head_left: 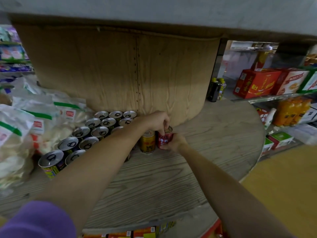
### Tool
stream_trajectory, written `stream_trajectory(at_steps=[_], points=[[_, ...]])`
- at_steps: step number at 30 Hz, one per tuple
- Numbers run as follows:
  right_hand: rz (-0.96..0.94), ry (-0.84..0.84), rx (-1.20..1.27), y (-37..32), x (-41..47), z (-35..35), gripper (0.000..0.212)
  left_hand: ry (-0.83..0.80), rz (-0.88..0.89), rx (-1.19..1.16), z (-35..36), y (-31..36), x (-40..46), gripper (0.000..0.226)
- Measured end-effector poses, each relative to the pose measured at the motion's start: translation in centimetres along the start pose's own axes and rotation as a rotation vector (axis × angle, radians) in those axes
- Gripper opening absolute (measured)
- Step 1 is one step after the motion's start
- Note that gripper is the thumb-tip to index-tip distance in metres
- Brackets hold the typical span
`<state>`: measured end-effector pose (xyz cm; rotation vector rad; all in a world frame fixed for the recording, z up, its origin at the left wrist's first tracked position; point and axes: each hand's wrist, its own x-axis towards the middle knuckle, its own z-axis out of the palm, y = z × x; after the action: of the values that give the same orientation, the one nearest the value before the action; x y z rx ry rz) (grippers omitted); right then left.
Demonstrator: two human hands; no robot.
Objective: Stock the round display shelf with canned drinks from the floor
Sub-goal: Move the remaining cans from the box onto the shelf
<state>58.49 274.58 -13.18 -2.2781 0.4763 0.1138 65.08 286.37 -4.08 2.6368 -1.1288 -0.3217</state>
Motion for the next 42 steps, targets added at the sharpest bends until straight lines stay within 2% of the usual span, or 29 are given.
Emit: stream_trajectory(at_steps=[3, 6, 8, 12, 14, 18, 23, 27, 30, 32, 36, 42], points=[[0.012, -0.012, 0.044, 0.3, 0.2, 0.0, 0.069, -0.006, -0.007, -0.008, -0.1, 0.2, -0.2, 0.029], [-0.014, -0.002, 0.092, 0.8, -0.2, 0.1, 0.063, 0.005, -0.011, -0.026, 0.0, 0.8, -0.3, 0.03], [-0.06, 0.05, 0.035, 1.3, -0.7, -0.3, 0.053, 0.03, 0.016, -0.075, 0.1, 1.6, -0.4, 0.03], [-0.137, 0.099, -0.073, 2.6, -2.2, -2.6, 0.018, 0.1, 0.057, -0.143, 0.7, 4.1, -0.3, 0.018], [-0.147, 0.158, -0.074, 3.8, -3.2, -4.1, 0.019, 0.068, 0.055, -0.2, 1.3, 5.5, -0.1, 0.011], [-0.118, 0.223, 0.032, 7.6, -6.0, -7.6, 0.009, -0.031, 0.048, -0.264, 3.2, 8.9, 0.2, 0.01], [-0.047, 0.208, 0.045, 14.1, -9.8, -12.7, 0.013, -0.159, 0.054, -0.295, 6.9, 14.7, 0.9, 0.008], [-0.008, 0.183, -0.057, 19.2, -13.5, -16.8, 0.011, -0.217, 0.05, -0.366, 10.1, 21.1, 0.7, 0.006], [0.043, 0.139, -0.039, 23.1, -16.5, -18.1, 0.015, -0.269, 0.058, -0.418, 13.3, 25.4, 0.6, 0.012], [0.067, 0.086, -0.016, 25.9, -18.1, -18.0, 0.018, -0.317, 0.041, -0.416, 15.9, 27.6, 0.7, 0.013], [0.121, -0.011, 0.094, 31.4, -20.2, -16.1, 0.007, -0.375, -0.015, -0.391, 22.2, 29.9, -0.3, 0.011], [0.165, -0.063, 0.147, 40.2, -23.0, -10.2, 0.023, -0.384, -0.176, -0.37, 33.8, 30.2, -4.2, 0.017]])
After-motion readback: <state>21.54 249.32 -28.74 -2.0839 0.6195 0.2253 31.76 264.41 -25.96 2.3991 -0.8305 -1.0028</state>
